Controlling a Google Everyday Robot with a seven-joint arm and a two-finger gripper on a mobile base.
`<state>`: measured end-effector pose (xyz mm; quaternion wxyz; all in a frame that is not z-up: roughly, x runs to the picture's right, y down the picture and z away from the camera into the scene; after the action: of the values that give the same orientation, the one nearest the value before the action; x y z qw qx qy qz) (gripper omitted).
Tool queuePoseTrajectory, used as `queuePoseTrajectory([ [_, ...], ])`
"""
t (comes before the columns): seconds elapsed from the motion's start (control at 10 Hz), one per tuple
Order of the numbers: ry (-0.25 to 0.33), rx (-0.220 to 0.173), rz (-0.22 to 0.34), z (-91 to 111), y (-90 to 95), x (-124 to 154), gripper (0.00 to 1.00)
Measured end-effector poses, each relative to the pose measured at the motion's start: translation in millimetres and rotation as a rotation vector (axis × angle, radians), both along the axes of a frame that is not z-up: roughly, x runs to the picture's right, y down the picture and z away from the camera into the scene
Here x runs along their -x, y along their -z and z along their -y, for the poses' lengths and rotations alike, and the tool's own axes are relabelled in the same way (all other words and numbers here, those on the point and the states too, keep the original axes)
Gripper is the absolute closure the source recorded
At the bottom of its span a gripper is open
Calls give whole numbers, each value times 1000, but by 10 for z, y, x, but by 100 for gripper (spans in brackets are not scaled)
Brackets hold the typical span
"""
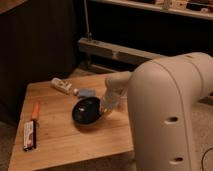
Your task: Drag the ceramic bowl in a circle
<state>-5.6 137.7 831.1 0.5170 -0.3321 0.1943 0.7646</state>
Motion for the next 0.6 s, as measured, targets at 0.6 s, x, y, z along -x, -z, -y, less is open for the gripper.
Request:
queuePoseTrajectory([
  [0.6,16,15,-13,-448,327,-11,100],
])
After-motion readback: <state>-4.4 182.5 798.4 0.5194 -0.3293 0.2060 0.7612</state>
